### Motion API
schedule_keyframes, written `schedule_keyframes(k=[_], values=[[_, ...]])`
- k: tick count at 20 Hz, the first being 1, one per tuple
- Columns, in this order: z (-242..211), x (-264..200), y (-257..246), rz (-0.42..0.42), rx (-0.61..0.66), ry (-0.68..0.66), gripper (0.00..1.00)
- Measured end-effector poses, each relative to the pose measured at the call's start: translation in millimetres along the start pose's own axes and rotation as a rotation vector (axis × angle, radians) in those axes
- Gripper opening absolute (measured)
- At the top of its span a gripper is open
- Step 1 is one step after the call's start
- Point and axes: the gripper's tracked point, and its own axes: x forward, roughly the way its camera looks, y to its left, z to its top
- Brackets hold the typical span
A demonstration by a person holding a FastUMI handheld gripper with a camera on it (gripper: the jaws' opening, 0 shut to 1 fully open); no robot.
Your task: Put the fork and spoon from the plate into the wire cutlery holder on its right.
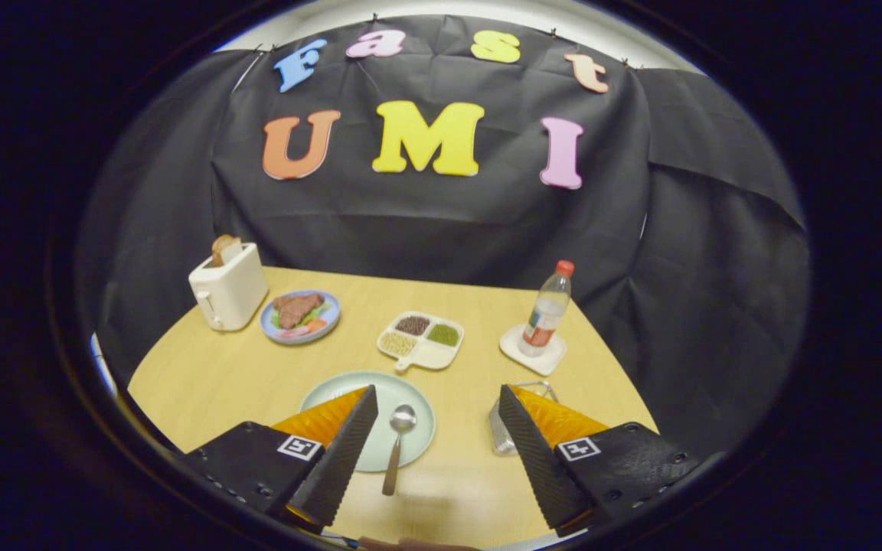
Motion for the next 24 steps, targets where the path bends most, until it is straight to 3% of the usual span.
schedule_keyframes(k=[11,19,24], values=[[-105.9,23.0,27.0,0.065,-0.032,0.367,0.96],[-142.6,32.9,48.0,0.123,-0.023,0.543,0.95],[-160.9,52.8,46.7,0.107,-0.035,0.621,0.95]])
